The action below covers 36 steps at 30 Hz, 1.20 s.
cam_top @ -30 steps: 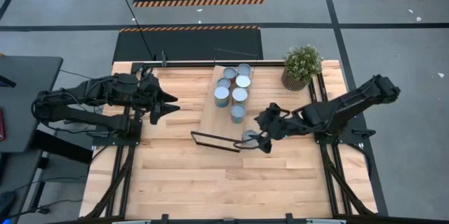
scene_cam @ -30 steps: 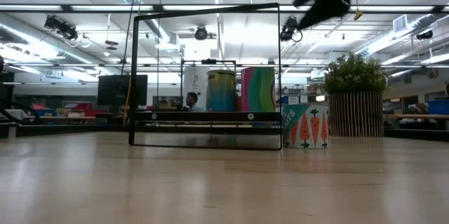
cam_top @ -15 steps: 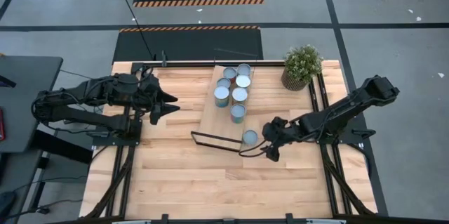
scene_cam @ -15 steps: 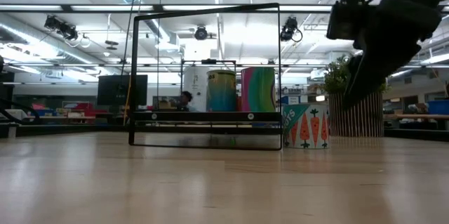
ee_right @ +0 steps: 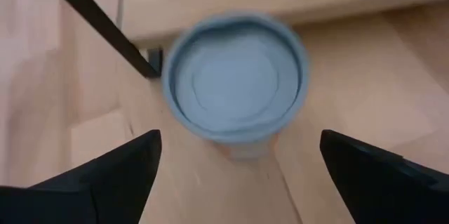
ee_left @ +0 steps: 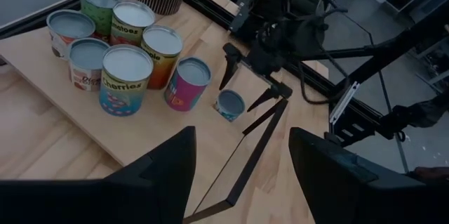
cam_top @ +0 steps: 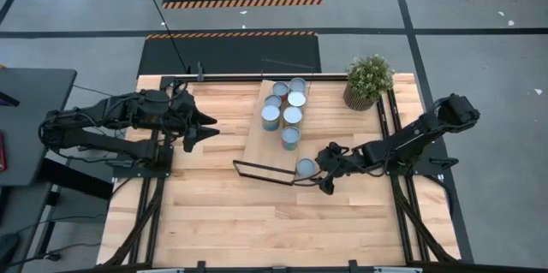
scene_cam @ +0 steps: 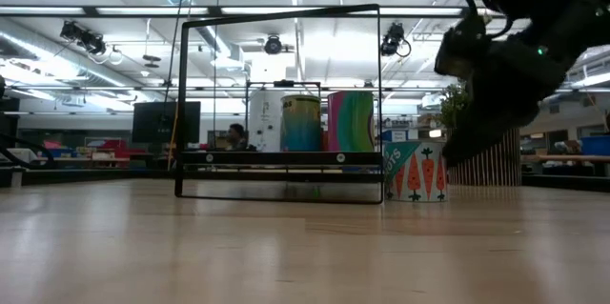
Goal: Pick and place cans onto a shelf
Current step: Put the white can on the shelf
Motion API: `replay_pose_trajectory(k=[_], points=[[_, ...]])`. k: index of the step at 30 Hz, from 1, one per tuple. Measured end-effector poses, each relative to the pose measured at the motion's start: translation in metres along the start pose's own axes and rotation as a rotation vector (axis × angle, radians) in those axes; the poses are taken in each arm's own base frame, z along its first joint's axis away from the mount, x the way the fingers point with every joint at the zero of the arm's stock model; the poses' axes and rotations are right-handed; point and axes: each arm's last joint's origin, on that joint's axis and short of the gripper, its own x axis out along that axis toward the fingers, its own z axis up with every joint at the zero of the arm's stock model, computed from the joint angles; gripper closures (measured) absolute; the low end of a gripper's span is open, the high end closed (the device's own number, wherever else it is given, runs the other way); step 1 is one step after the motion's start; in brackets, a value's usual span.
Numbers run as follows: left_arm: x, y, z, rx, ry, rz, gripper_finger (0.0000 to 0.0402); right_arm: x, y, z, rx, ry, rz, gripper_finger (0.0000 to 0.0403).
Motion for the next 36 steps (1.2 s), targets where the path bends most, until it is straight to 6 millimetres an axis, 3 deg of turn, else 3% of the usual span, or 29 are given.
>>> replay_pose_trajectory(k=[12, 18, 23, 27, 31, 36], points=[[0.0, 0.0, -0.001, 0.0, 0.007, 0.004, 0.0169, 0.038, 0.007, -0.008, 0.017, -0.091, -0.028, 0.0009], [0.0, 0.0, -0.001, -0.001, 0.008, 0.005, 0.0169, 0.043, 0.009, -0.008, 0.04, -0.117, -0.01, 0.0045], [0.0, 0.0, -0.001, -0.001, 0.008, 0.005, 0.0169, 0.038, 0.009, -0.003, 0.052, -0.134, -0.001, 0.009], [0.0, 0.001, -0.001, -0.001, 0.007, 0.005, 0.0169, 0.028, 0.008, 0.001, 0.073, -0.125, 0.003, 0.0099], [0.0, 0.001, -0.001, 0.0, 0.012, 0.008, 0.0169, 0.009, 0.007, 0.011, 0.101, -0.086, -0.019, 0.0095], [0.0, 0.001, -0.002, 0.0, 0.02, 0.013, 0.0169, -0.019, 0.012, 0.039, 0.045, -0.087, -0.053, 0.0095]])
